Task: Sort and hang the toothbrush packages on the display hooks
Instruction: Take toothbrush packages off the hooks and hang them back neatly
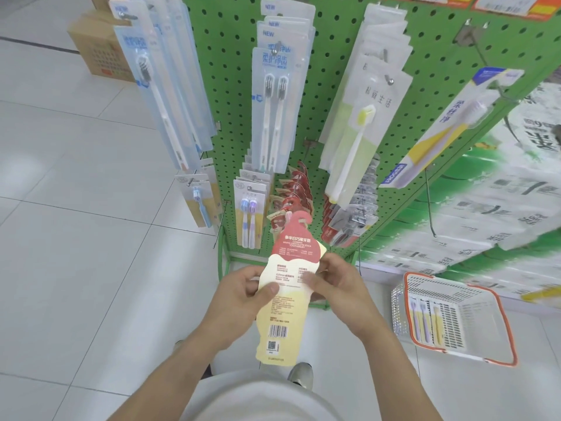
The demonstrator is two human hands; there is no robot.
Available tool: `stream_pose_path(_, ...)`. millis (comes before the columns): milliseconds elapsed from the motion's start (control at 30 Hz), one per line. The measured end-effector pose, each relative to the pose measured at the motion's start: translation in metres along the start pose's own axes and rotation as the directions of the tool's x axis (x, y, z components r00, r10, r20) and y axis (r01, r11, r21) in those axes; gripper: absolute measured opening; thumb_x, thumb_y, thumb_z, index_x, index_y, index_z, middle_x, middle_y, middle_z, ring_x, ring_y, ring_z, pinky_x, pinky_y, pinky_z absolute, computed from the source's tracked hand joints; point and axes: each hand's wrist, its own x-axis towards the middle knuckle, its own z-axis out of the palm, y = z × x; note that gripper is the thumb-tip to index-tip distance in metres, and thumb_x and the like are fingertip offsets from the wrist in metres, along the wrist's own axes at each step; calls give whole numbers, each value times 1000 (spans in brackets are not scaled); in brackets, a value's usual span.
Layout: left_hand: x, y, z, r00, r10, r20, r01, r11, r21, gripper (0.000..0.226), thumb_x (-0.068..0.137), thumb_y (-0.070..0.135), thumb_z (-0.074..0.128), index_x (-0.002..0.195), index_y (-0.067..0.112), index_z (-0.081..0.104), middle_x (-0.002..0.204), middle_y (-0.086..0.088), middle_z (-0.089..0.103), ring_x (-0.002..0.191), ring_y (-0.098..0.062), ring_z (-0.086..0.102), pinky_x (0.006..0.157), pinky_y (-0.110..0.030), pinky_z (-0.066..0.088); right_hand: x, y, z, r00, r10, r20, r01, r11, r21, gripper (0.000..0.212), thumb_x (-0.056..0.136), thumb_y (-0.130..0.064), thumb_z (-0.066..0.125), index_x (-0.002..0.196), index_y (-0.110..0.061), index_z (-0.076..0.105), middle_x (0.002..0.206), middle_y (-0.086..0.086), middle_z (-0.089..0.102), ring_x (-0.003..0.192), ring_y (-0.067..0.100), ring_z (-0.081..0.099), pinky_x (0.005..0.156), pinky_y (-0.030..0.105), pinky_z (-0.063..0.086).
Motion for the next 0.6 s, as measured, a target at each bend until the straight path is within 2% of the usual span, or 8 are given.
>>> stream_pose_path(67, 0, 3, 0, 1000, 2, 11, -2, 1000, 19, 19, 97, 9, 63, 115, 14, 66, 94, -5, 79, 86, -24, 77, 74, -43, 62, 2, -5, -1, 1000, 0, -20, 3, 992, 125, 19, 94, 4, 63, 112, -2, 66, 96, 12, 71, 84, 27, 73, 63, 35, 60)
stream_pose_path(233, 0, 4, 1, 1000, -4, -1, 4, 1000, 9, 19, 96, 7, 64, 114, 10, 70, 96, -3, 79, 86, -22, 77, 66, -33, 62, 4, -3, -1, 1000, 18, -22, -14, 985, 170, 22, 95, 6, 59, 109, -6, 70, 104, 19, 72, 88, 34, 73, 61, 36, 58)
stream_pose_path(433, 0, 5, 1, 997, -72, 8, 72, 996, -49, 18, 97, 8, 63, 114, 11, 69, 96, -5, 79, 86, -25, 77, 70, -39, 62, 5, -4, 0, 999, 49, 9, -49, 975, 216, 24, 96, 5, 58, 113, -6, 70, 103, 12, 75, 87, 31, 74, 59, 34, 58)
stream_pose_path(600, 1, 9, 2, 997, -83, -5, 83, 993, -83, 20, 96, 8, 63, 116, 9, 69, 98, -6, 79, 89, -28, 76, 75, -45, 60, 8, -5, 2, 996, 92, -19, -85, 970, 227, 17, 96, -3, 62, 111, -7, 70, 106, 16, 74, 90, 33, 74, 63, 41, 62)
